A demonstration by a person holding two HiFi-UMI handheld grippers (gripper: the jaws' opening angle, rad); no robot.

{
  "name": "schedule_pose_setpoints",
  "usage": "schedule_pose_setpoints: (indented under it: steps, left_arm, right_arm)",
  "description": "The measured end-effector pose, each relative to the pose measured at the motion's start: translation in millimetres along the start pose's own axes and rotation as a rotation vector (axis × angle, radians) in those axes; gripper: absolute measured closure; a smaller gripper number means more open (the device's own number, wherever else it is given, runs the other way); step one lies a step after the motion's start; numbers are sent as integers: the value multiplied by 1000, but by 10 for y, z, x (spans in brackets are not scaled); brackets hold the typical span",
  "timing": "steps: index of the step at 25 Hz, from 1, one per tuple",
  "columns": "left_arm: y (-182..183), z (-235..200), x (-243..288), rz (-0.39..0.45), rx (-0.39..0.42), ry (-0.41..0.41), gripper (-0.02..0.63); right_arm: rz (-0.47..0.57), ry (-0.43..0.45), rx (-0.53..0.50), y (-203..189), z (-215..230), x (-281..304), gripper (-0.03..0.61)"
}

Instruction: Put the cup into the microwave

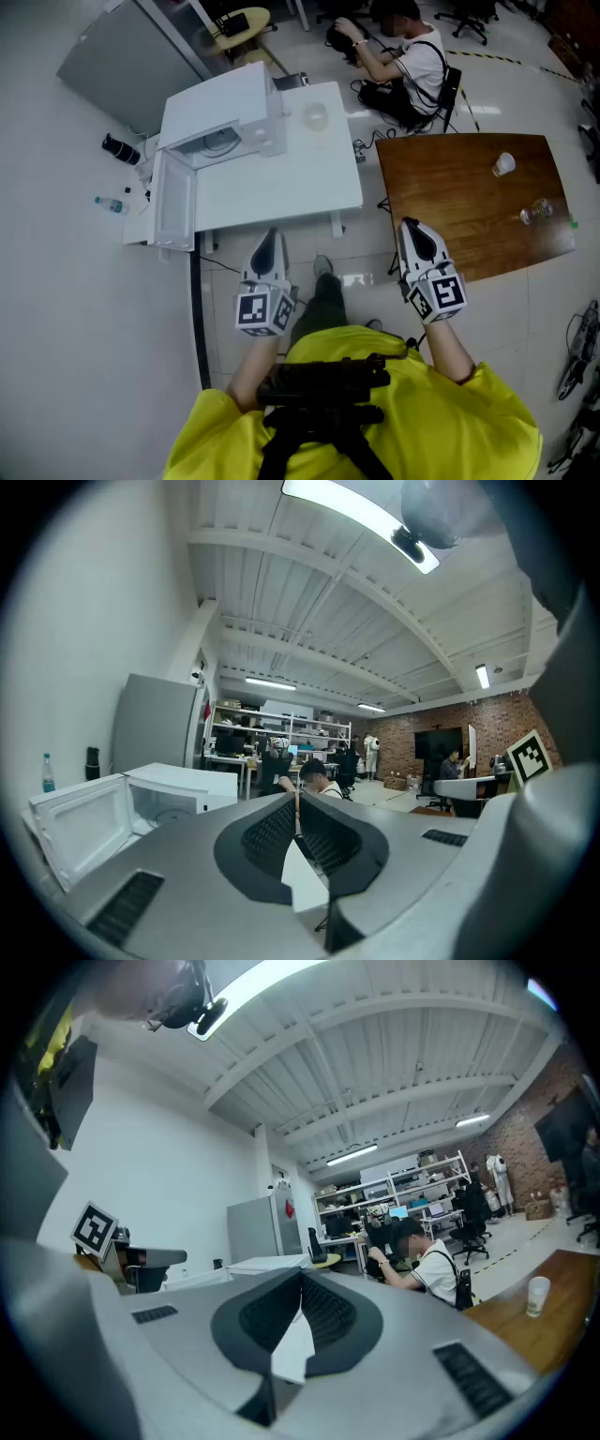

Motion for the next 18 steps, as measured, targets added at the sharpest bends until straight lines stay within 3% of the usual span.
schedule_pose_setpoints:
  steps: [4, 8, 13, 18]
  left_arm:
    - [135, -493, 637, -44, -4, -40, 600]
    - [395, -939, 1125, -26, 12, -101, 601]
    - [535, -1417, 1624, -28, -2, -80, 600]
    - [605, -1576, 1946, -40, 9, -64, 600]
  right_arm:
    - [-30, 16, -9, 119, -64, 826, 572]
    - [-20, 17, -53, 301, -127, 1547, 572]
    - [-25, 13, -50, 351, -95, 2305, 572]
    - [-54, 45, -39, 347, -1, 2698, 572]
Point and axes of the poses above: the fingertips, and each gripper's own axes: x forward along the fingers, z to its right, y out of its top, the point moved 9 cm from there along -x, backward along the fingers, and after that the axes turned 3 degrees about -x, right-handed, at the moved point
